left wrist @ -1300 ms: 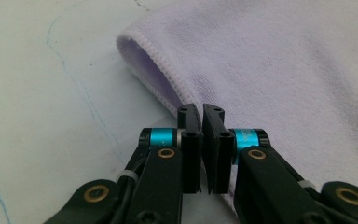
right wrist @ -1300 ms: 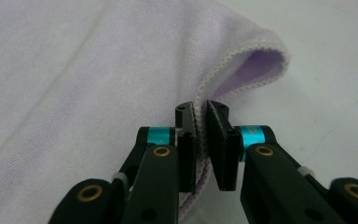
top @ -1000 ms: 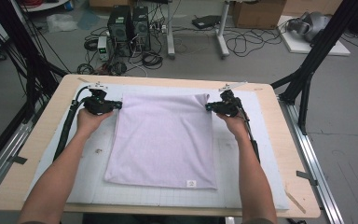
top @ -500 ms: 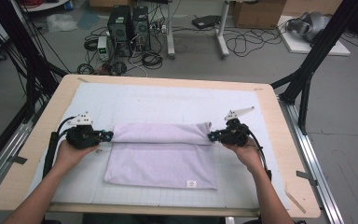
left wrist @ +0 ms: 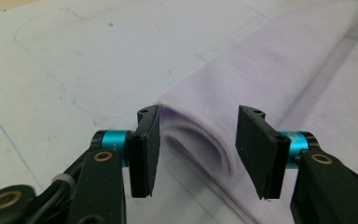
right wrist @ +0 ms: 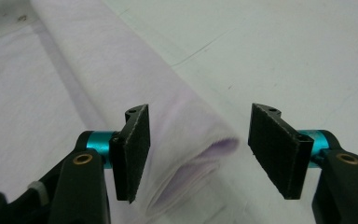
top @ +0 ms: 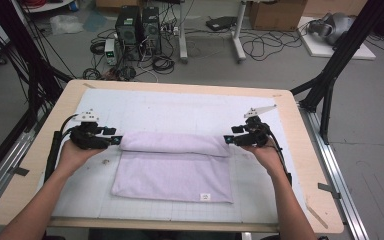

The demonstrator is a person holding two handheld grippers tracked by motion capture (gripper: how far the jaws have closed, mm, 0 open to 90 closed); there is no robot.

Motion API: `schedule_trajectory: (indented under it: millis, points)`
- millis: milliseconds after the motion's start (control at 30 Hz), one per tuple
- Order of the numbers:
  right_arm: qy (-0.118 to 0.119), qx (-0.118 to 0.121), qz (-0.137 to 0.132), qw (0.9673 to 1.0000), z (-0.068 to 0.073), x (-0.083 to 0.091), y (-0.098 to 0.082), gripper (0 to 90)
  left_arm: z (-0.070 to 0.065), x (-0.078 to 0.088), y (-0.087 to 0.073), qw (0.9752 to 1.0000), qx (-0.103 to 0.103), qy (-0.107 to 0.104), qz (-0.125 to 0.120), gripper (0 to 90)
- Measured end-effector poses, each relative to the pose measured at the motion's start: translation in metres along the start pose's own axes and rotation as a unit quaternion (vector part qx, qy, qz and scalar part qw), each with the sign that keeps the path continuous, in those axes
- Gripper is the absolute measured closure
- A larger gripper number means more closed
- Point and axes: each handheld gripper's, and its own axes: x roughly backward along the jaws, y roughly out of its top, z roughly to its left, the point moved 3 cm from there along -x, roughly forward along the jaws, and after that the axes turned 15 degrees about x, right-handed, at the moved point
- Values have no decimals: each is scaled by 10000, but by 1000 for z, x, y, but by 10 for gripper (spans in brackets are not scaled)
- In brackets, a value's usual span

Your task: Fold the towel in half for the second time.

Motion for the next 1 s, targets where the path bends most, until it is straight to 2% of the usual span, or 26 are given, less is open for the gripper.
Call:
schedule_trajectory:
  millis: [67, 100, 133, 167, 200, 233, 267, 333, 367, 433, 533, 600, 700, 767, 833, 900, 1000]
  points:
    - [37, -31, 48, 10000, -6, -10, 2, 369, 1, -14, 7, 9999, 101, 35, 112, 445]
    - [37, -31, 48, 10000, -6, -10, 2, 369, 1, -14, 7, 9999, 101, 35, 112, 431]
    - [97, -74, 110, 9999, -8, -16, 2, 367, 2, -22, 10, 9998, 96, 51, 178, 431]
    - [172, -138, 250, 9994, -10, -27, -2, 371, 3, -35, 13, 9992, 181, 24, 347, 425]
    - [266, -114, 317, 9991, -11, -31, -4, 401, 3, -40, 13, 9987, 248, -56, 443, 434]
    - [440, -181, 374, 9982, -10, -34, -6, 452, 4, -44, 13, 9980, 254, -158, 555, 481]
    - [598, -177, 403, 9972, -9, -37, -8, 522, 4, -48, 13, 9971, 280, -249, 667, 564]
    - [892, -155, 399, 9951, -6, -39, -9, 719, 4, -48, 12, 9969, 230, -296, 687, 804]
    - [911, -77, 392, 9950, -5, -38, -8, 778, 4, -46, 12, 9968, 213, -321, 700, 859]
    - [899, 62, 303, 9955, -1, -33, -4, 822, 2, -39, 14, 9976, 131, -294, 617, 872]
    - [765, 266, 95, 9967, 5, -20, 6, 829, -3, -24, 20, 9989, 23, -324, 345, 876]
    - [678, 400, -71, 9969, 11, -9, 13, 829, -12, -11, 24, 9992, -89, -364, 123, 875]
    - [637, 618, -352, 9954, 29, 11, 22, 828, -29, 12, 22, 9979, -312, -520, -207, 874]
    - [673, 778, -480, 9935, 45, 23, 22, 823, -40, 28, 9, 9967, -464, -602, -294, 873]
    - [764, 890, -517, 9918, 63, 31, 15, 785, -48, 42, -12, 9958, -575, -679, -221, 857]
    - [947, 880, -557, 9900, 78, 37, 3, 721, -52, 54, -33, 9954, -577, -742, -196, 779]
    - [959, 874, -607, 9897, 90, 41, -10, 654, -51, 60, -51, 9967, -508, -630, -110, 646]
